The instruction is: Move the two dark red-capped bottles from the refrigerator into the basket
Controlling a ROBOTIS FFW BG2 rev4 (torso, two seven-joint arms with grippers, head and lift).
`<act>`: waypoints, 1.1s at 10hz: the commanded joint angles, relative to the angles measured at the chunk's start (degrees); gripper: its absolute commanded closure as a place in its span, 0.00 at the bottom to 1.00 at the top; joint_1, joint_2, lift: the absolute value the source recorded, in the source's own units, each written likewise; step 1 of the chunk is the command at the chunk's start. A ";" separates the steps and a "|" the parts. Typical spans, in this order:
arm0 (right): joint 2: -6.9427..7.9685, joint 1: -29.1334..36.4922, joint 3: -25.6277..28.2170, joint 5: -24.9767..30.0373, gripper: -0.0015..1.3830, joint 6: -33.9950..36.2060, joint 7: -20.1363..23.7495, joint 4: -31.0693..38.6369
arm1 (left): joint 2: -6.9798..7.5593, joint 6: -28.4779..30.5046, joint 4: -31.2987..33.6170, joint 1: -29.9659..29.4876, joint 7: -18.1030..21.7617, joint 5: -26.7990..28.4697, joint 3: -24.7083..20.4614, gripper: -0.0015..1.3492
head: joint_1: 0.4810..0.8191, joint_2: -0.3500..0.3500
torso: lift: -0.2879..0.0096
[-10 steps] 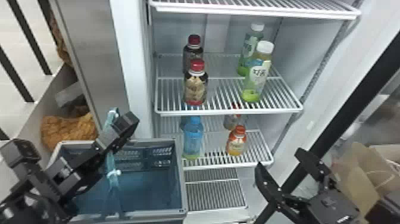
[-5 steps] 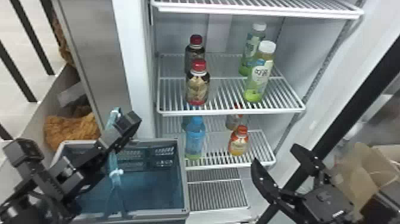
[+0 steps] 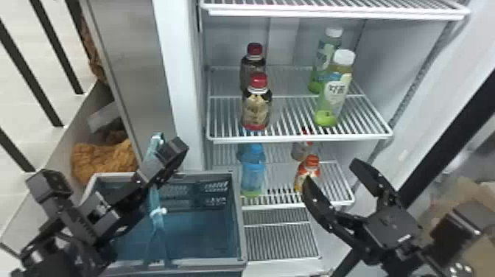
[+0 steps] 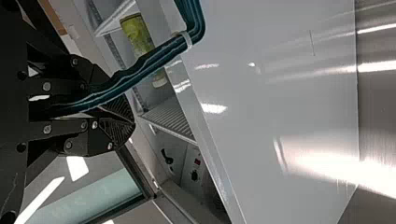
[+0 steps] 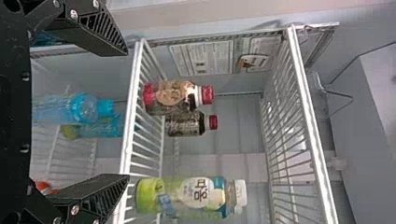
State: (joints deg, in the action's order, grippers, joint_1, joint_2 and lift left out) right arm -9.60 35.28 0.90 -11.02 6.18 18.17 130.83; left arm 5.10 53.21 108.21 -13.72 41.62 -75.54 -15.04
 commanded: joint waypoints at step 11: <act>-0.24 -21.08 -8.21 -0.41 0.11 3.52 -2.00 -14.04 | 0.26 0.23 -0.28 0.65 0.04 0.02 0.64 0.89 | 0.63 0.49 | 0.85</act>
State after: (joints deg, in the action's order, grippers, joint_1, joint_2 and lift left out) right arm -9.85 15.46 -6.66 -11.50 9.48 16.17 117.71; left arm 5.31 53.43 107.89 -13.20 41.60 -75.52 -14.40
